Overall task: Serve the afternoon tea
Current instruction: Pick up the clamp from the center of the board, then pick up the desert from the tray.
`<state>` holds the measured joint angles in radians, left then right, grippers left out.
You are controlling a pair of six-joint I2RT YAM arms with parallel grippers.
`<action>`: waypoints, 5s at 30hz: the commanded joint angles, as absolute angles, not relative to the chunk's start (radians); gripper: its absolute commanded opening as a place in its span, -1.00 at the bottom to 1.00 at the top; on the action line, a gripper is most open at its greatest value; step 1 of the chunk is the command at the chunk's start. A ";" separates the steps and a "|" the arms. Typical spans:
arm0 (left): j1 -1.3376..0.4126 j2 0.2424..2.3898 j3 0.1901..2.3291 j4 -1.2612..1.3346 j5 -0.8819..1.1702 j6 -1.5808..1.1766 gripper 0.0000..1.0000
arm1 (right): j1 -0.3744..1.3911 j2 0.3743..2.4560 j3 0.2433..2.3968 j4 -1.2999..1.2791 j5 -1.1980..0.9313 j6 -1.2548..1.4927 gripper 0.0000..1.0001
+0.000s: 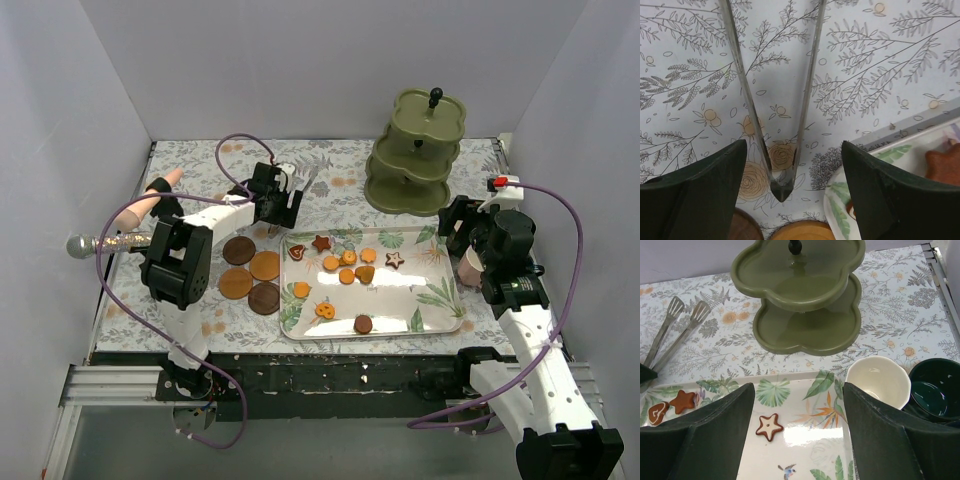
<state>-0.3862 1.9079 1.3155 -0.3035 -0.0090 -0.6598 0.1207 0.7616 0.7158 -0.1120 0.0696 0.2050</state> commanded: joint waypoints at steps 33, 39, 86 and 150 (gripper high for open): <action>-0.394 2.059 1.347 -0.271 -0.118 -0.587 -0.24 | 0.120 0.756 0.726 -0.103 0.043 0.218 0.56; -0.394 2.033 1.348 -0.273 -0.121 -0.607 -0.25 | 0.120 0.753 0.723 -0.109 0.043 0.216 0.56; -0.446 1.402 1.241 -0.425 -0.199 -0.703 -0.48 | 0.120 0.762 0.724 -0.114 0.040 0.210 0.55; -0.706 1.213 1.154 -0.427 -0.305 -0.775 -0.31 | 0.120 0.752 0.698 -0.124 0.035 0.204 0.55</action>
<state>-0.7029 1.2129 1.1622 -0.4976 -0.2588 -0.7994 0.1207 0.7650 0.7048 -0.1486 0.0303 0.2073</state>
